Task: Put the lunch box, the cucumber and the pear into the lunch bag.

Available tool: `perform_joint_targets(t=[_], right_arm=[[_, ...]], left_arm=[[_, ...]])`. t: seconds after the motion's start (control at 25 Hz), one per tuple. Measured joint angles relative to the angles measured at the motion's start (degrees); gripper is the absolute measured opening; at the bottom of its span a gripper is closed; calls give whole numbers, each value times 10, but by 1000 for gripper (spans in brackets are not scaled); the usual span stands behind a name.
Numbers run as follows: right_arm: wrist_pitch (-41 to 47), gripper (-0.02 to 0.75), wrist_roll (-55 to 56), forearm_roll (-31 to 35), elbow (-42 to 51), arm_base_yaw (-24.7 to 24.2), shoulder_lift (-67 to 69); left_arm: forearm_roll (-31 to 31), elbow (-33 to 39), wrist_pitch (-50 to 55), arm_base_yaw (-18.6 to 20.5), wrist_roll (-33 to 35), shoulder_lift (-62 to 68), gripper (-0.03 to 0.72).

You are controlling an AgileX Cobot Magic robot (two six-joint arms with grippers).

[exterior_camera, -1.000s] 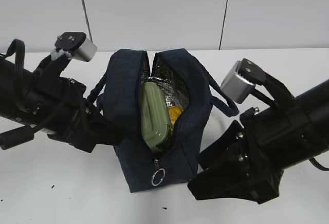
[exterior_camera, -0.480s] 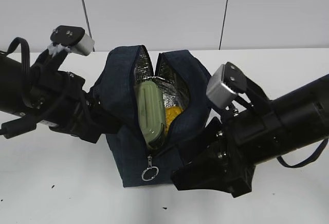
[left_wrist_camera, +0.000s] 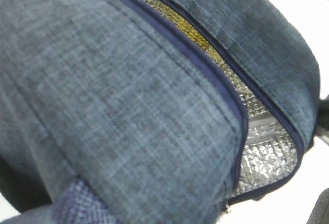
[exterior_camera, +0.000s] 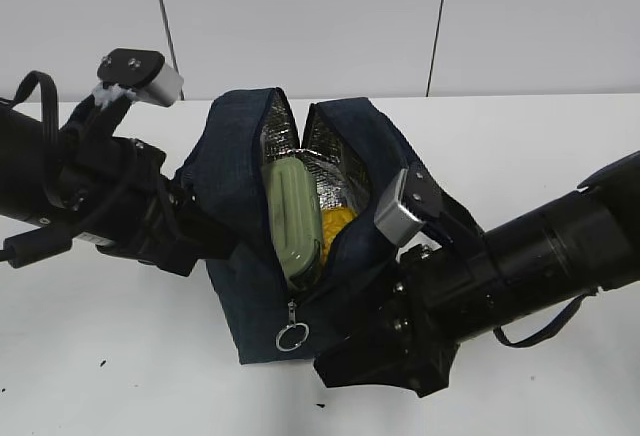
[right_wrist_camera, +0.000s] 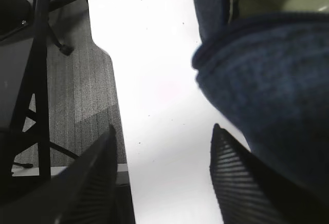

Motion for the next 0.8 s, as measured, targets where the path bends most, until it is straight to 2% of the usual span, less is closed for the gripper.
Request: perform_joint_targets(t=[0.52, 0.8], right_arm=[[-7, 443, -127, 107, 0, 17, 72], [-23, 440, -153, 131, 0, 17, 76]], left_arm=[[-1, 0, 14, 0, 0, 0, -15], [-6, 0, 15, 0, 0, 0, -15]])
